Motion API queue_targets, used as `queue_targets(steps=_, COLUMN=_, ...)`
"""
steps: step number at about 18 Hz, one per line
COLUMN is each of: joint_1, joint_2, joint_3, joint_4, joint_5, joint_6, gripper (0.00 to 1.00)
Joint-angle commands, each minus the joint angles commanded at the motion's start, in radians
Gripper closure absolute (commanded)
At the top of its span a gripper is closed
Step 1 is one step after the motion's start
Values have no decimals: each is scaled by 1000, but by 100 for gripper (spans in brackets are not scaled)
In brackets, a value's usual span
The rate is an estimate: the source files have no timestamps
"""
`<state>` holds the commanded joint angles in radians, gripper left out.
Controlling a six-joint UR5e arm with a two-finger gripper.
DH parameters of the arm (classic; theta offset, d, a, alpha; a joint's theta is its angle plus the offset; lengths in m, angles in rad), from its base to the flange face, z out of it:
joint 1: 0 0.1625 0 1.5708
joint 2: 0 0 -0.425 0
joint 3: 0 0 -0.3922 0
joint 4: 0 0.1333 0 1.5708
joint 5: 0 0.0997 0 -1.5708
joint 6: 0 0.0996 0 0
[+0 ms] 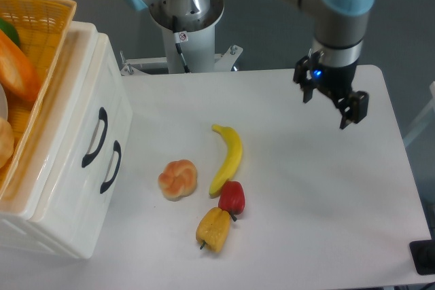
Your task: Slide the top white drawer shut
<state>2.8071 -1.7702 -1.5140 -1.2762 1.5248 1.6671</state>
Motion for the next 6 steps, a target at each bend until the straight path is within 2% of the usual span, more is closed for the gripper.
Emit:
queue_targets(steps=3, joint_1=48, joint_2=26, joint_3=-25, joint_4=-14, joint_5=-18, joint_6=100, gripper=0)
queue_targets(steps=6, joint_1=69, joint_2=38, joint_3=-40, joint_4=-14, joint_5=-37, joint_6=121, gripper=0)
